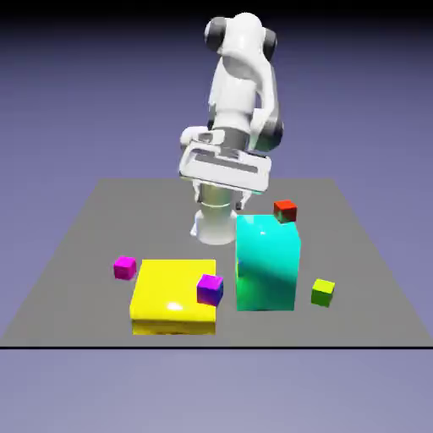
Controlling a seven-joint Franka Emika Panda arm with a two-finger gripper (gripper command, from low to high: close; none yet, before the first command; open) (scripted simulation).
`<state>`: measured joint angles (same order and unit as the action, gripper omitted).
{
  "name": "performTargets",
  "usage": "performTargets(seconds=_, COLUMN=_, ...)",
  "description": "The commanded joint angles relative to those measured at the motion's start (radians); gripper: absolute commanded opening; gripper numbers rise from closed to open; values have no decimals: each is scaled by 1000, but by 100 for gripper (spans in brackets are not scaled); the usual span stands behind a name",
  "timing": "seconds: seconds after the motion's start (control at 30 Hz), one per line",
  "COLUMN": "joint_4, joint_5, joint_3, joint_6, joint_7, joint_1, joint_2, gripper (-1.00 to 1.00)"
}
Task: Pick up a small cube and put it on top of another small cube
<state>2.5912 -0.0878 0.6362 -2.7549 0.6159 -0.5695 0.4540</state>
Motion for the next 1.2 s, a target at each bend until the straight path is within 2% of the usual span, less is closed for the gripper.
performTargets(seconds=0.0, joint_4=-11, joint_5=-4, joint_3=36, joint_6=15, joint_7=-8, joint_1=-30, joint_2=-5, gripper=0)
performTargets(seconds=0.8, joint_4=-272, joint_5=-100, joint_3=906, joint_6=376, joint_7=-192, joint_1=-741, joint_2=-137, gripper=0)
performTargets(seconds=1.07, joint_4=-262, joint_5=-70, joint_3=1196, joint_6=431, joint_7=-286, joint_1=-764, joint_2=-112, gripper=0)
performTargets(seconds=1.17, joint_4=-253, joint_5=41, joint_3=1283, joint_6=441, joint_7=-291, joint_1=-772, joint_2=-92, gripper=0)
